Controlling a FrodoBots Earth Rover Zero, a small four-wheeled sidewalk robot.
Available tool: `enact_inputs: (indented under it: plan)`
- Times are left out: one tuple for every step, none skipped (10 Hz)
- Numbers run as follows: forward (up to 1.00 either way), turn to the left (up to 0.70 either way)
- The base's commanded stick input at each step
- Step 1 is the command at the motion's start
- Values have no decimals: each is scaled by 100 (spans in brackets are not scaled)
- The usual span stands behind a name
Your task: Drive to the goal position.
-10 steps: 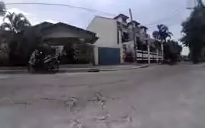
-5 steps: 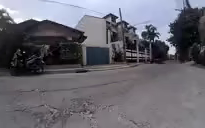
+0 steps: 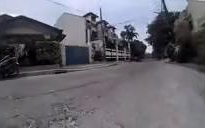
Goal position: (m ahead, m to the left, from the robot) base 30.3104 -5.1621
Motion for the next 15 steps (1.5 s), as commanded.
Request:
enact_inputs:
  plan:
    - [0, -100]
    - [19, -85]
    - [53, -56]
    - [100, -40]
    - [100, -40]
    - [100, -40]
    - [100, -28]
    - [100, -1]
    - [100, 0]
    - [100, 3]
    - [100, 19]
    - [100, 34]
    - [100, 8]
    - [100, 0]
    - [100, 0]
